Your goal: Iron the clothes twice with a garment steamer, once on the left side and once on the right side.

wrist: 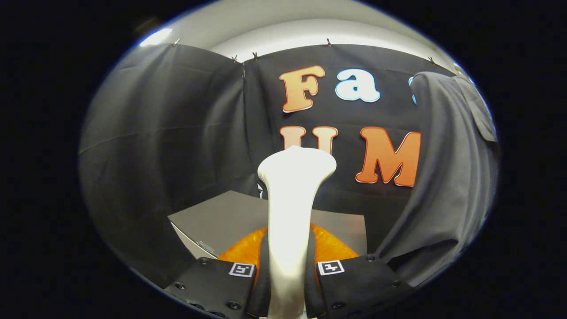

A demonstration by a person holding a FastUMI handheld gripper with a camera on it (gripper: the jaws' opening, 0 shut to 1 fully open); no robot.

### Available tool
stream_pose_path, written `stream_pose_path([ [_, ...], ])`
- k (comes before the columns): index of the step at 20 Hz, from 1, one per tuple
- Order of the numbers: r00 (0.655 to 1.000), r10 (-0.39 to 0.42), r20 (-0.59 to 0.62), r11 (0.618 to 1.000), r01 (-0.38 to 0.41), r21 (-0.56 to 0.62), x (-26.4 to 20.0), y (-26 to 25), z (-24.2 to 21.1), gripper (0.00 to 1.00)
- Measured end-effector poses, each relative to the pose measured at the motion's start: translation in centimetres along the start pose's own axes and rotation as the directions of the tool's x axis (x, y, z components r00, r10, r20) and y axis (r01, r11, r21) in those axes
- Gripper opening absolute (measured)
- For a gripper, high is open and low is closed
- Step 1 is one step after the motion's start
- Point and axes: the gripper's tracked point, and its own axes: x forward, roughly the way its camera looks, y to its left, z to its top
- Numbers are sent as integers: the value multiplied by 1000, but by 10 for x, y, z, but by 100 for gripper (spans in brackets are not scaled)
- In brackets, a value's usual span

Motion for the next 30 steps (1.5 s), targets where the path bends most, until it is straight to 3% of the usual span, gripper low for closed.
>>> stream_pose_path([
  [4, 996, 14, 83, 1000, -15, 5, -40, -10, 22, 38],
  [11, 985, -38, 168, 999, 36, 13, -107, -65, 39, 37],
  [19, 962, -168, 215, 986, 165, 31, -180, -142, 31, 37],
  [24, 936, -262, 234, 965, 262, 35, -195, -189, 19, 37],
  [30, 929, -308, 204, 951, 297, 84, -193, -216, -5, 37],
])
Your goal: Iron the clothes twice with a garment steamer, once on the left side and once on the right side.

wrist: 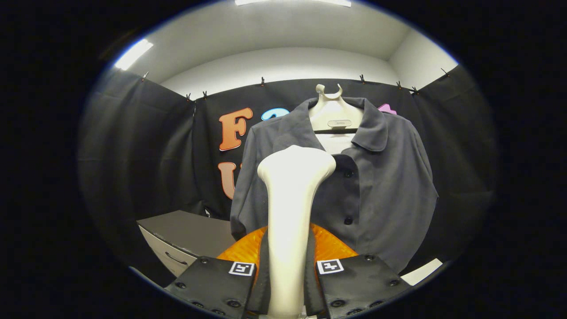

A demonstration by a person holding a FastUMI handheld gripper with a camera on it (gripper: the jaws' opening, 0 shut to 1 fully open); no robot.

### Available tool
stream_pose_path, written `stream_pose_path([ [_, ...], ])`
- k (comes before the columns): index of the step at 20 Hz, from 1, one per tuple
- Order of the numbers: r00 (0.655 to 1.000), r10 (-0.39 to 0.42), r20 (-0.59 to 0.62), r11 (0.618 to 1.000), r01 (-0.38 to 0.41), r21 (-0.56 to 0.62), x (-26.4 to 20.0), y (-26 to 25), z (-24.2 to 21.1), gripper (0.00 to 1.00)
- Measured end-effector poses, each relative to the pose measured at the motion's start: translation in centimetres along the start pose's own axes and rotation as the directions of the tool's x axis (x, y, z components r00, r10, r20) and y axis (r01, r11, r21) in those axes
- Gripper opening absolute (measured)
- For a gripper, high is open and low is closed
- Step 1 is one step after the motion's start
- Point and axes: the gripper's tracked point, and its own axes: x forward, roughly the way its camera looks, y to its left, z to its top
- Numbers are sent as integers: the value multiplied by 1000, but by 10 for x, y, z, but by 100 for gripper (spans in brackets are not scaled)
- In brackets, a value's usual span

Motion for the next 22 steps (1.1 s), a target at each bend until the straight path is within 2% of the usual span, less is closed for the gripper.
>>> stream_pose_path([
  [8, 999, -24, -38, 1000, 24, 11, 28, -11, -27, 38],
  [15, 999, -31, -40, 1000, 31, -7, 27, -13, -38, 37],
  [22, 996, -38, -83, 999, 38, 1, 15, -14, -75, 37],
])
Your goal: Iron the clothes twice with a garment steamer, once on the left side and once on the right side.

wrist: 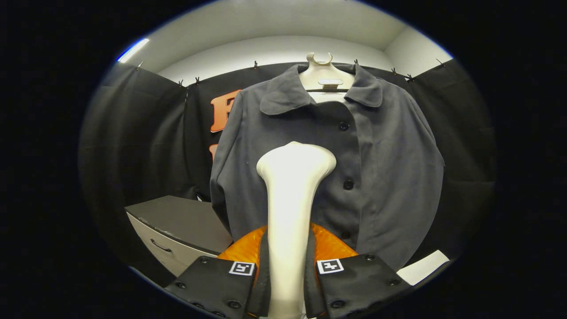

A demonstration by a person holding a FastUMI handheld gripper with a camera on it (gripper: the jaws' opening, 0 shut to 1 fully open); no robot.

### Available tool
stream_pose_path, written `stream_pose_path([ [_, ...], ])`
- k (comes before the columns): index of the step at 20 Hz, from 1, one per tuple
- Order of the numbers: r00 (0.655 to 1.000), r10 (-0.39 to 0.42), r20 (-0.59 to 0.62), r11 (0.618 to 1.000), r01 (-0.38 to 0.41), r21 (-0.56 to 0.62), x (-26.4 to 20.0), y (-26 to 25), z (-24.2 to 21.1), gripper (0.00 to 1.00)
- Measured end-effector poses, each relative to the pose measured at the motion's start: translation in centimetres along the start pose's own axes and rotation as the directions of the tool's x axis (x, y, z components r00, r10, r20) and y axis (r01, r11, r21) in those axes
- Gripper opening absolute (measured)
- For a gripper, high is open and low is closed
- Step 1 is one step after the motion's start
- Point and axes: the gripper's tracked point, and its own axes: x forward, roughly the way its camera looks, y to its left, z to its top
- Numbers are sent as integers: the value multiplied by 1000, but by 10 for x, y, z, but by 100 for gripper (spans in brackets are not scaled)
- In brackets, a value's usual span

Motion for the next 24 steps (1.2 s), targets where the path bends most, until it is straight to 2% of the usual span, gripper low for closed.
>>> stream_pose_path([
  [7, 1000, -12, -29, 1000, 12, 5, -8, 2, -28, 37],
  [24, 988, -19, -155, 1000, 22, 16, -20, 0, -130, 38],
])
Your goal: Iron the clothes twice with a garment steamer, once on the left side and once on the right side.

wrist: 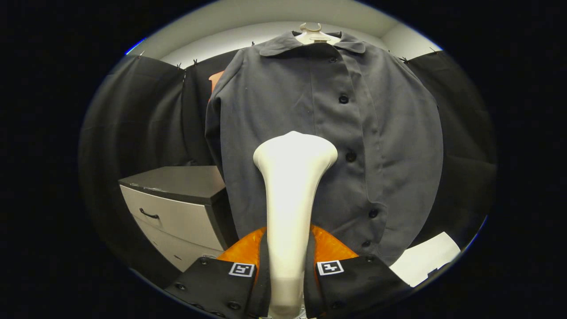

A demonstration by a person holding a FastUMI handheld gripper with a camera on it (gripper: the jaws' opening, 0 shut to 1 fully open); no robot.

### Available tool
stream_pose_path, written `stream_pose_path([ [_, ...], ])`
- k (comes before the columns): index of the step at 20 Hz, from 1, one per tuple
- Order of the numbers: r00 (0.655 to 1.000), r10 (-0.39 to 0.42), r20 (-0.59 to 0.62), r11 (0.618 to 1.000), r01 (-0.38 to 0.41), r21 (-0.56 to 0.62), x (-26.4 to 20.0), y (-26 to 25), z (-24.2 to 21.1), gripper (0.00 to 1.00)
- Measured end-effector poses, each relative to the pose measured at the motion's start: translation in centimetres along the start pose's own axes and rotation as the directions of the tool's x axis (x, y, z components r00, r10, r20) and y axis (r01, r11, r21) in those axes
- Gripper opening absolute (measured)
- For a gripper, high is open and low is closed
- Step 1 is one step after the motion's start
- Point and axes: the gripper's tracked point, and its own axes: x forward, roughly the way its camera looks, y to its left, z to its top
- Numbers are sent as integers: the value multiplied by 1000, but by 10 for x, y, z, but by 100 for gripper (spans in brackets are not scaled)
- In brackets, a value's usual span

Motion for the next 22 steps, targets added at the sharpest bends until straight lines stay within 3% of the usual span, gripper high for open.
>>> stream_pose_path([
  [13, 990, -15, -138, 999, 19, 26, 1, -6, -81, 37],
  [18, 994, -14, -108, 999, 17, 27, -12, -4, -69, 37],
  [22, 999, 4, -41, 1000, -4, 11, -38, -5, -28, 37],
])
